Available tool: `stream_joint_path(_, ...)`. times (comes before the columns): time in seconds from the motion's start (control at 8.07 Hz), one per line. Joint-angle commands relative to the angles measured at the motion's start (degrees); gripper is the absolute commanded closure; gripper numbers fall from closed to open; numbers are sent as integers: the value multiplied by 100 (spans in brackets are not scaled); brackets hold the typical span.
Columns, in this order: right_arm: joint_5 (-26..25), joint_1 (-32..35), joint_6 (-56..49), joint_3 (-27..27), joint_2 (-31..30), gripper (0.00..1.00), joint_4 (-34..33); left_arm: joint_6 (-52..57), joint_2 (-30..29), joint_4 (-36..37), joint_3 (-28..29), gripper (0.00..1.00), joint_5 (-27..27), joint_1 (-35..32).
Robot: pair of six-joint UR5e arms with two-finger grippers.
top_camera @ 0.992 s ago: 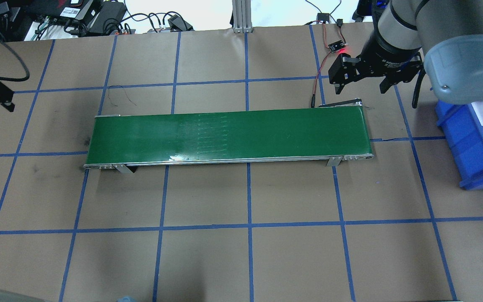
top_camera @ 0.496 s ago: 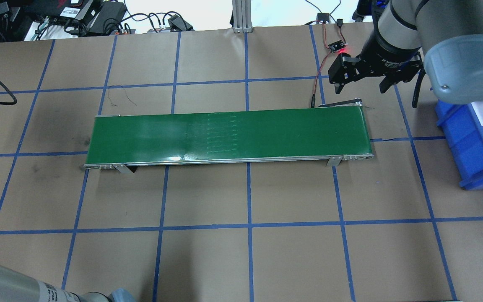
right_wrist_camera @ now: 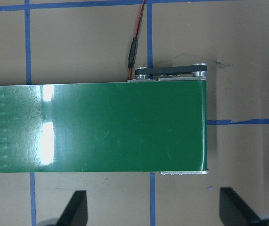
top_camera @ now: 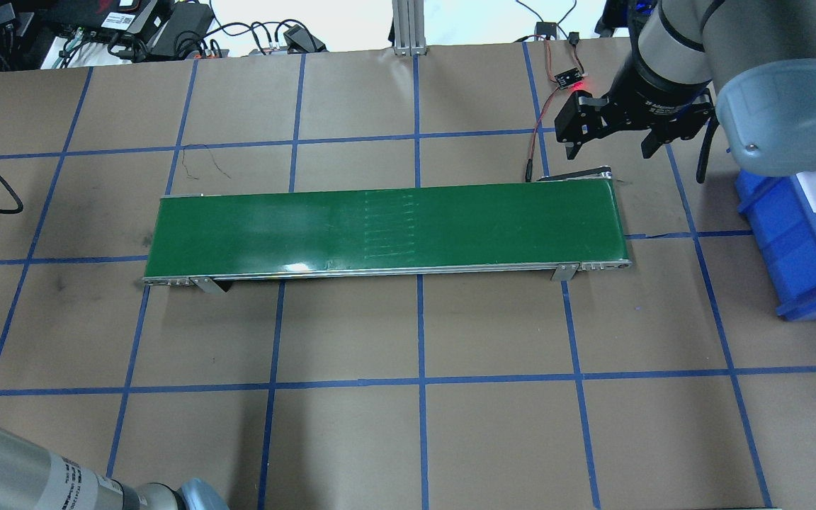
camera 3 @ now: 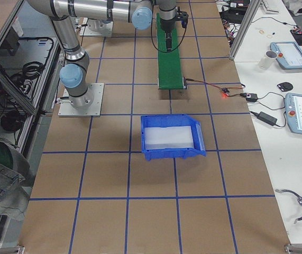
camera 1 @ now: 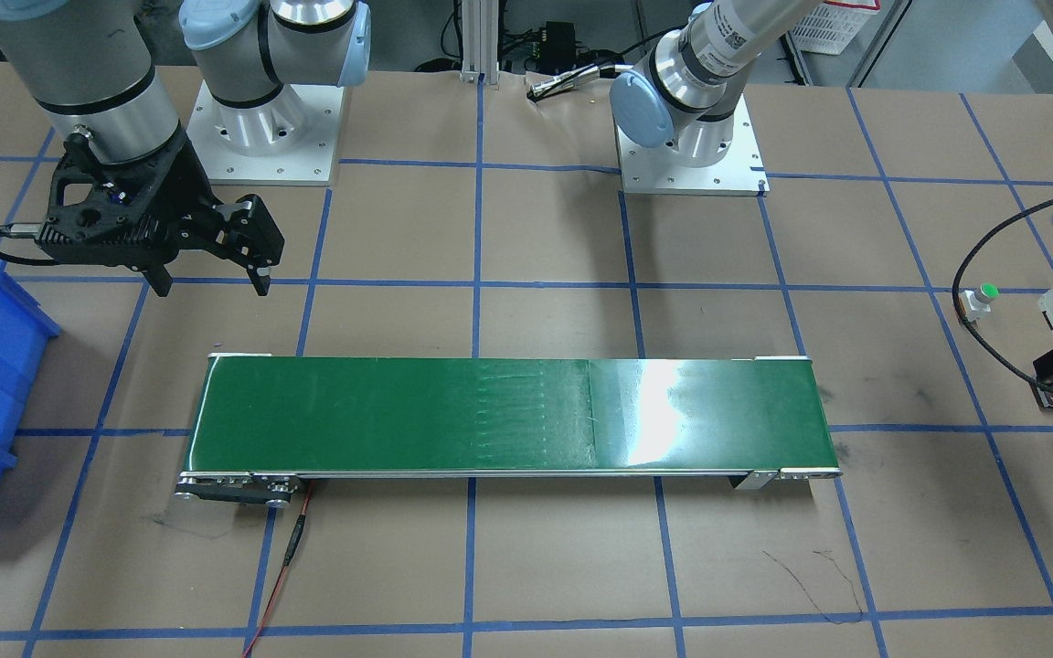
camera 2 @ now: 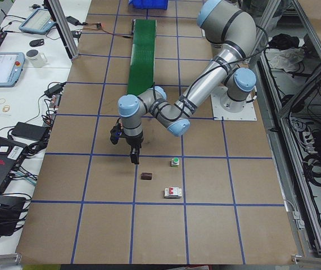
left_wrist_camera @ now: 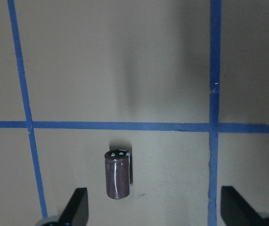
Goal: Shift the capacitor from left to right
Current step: 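Grasp the brown capacitor off the table with the left gripper and lift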
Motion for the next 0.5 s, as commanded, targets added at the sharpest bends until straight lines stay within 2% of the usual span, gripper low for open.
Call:
stream_joint_path(0.0,-1,-1,-5,0,0,0,2,458,-209,178,-3,0,-378,364)
stream_joint_path(0.37,-1,8,-5,9,0,0,11,450,-525,397,-3,0,-545,479)
